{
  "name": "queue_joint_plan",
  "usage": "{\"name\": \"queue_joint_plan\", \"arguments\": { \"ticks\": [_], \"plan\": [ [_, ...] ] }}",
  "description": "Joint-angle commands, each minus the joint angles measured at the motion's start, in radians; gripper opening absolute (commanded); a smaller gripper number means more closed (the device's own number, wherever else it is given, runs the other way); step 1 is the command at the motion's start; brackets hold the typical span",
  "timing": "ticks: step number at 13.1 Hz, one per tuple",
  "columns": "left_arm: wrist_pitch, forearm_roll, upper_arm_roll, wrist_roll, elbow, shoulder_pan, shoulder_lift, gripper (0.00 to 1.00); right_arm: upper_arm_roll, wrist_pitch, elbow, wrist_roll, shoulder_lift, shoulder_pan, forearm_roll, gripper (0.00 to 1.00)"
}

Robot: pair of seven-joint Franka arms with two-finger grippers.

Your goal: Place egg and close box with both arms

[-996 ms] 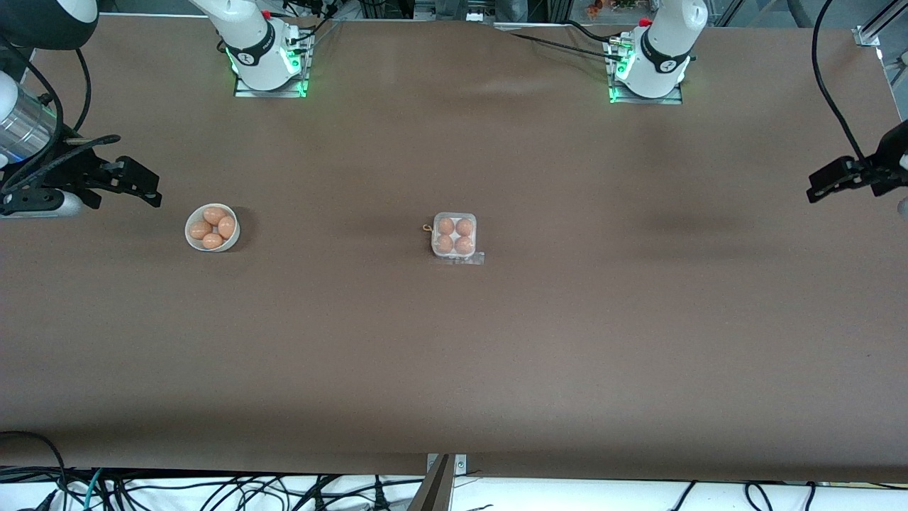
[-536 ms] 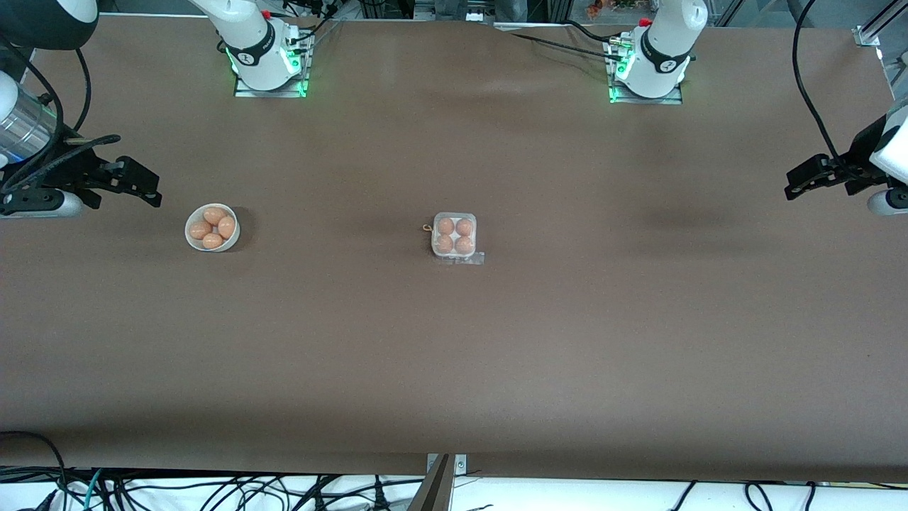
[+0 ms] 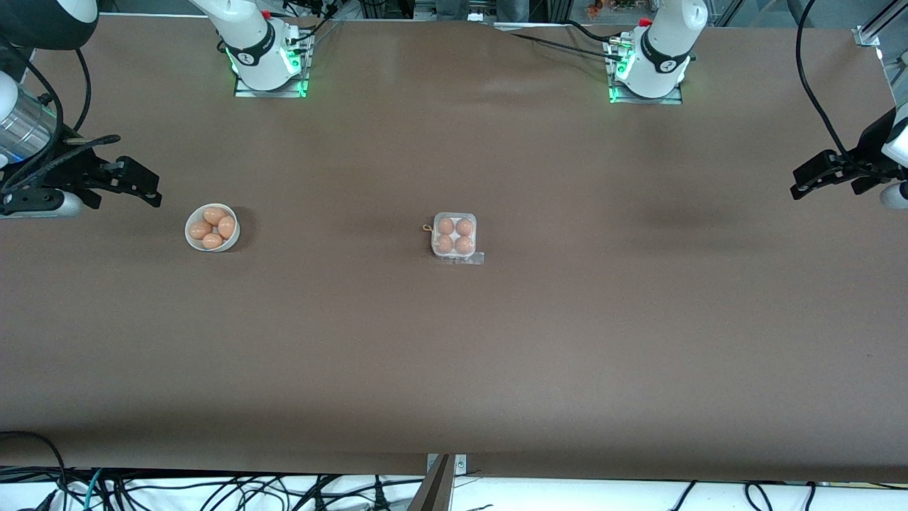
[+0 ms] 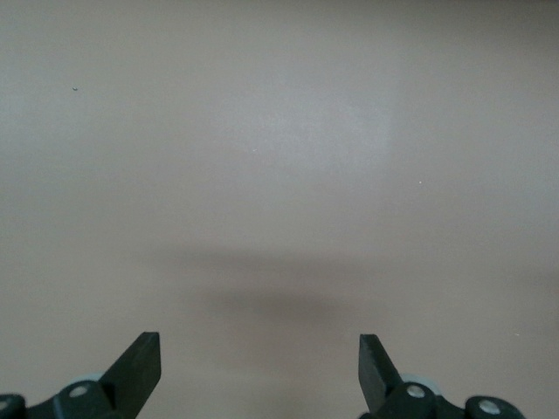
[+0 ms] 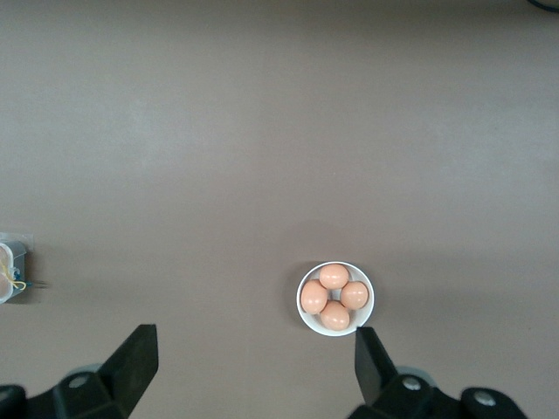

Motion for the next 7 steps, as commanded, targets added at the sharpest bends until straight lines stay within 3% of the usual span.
{"name": "queue_joint_plan", "arguments": {
  "ticks": [1, 7],
  "plan": [
    [0.011, -0.020, -0.005, -0.019, -0.016, 0.002, -0.018, 1.00, 0.008, 0.002, -0.003, 0.001, -0.008, -0.009, -0.011, 1.00],
    [-0.006, -0.018, -0.005, -0.019, -0.007, -0.007, -0.017, 1.00, 0.007, 0.000, -0.003, 0.003, -0.008, -0.009, -0.011, 1.00]
  ]
}}
